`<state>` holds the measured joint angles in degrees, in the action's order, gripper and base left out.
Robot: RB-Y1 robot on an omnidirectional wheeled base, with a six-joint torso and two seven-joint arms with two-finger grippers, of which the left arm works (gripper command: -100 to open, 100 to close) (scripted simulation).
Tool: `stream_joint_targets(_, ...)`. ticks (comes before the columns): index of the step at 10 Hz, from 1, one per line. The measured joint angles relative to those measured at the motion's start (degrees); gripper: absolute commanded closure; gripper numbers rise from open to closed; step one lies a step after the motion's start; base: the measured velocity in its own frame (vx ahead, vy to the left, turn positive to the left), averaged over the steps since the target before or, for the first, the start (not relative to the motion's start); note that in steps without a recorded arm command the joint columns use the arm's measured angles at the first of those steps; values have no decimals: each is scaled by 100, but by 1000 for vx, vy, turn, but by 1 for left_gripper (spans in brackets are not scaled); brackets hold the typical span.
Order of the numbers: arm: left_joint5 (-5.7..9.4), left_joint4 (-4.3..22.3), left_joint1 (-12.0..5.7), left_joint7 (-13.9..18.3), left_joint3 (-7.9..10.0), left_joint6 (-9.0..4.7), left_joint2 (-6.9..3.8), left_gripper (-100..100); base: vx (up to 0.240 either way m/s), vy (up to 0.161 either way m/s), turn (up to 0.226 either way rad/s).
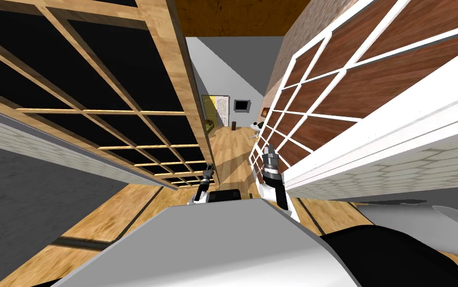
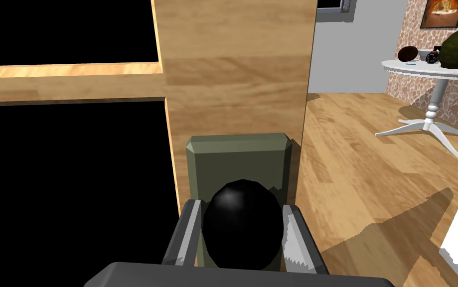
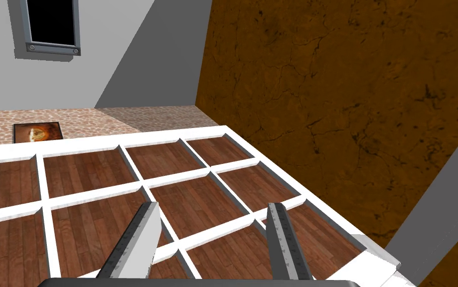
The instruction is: Push the door open
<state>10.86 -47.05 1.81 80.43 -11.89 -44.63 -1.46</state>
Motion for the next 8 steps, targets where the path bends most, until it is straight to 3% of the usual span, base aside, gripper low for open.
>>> stream_joint_targets(2, 53, -30, -15, -31, 78, 53, -23, 100, 136, -44, 26)
stream_joint_targets(4, 116, 215, -146, -75, 188, -86, -4, 100, 110, -51, 33)
stream_joint_targets(5, 131, 155, -134, -86, 213, -58, -22, 100, 98, -35, 41)
stream_joint_targets(8, 190, 286, -185, -107, 313, -153, -41, 100, 68, -38, 30)
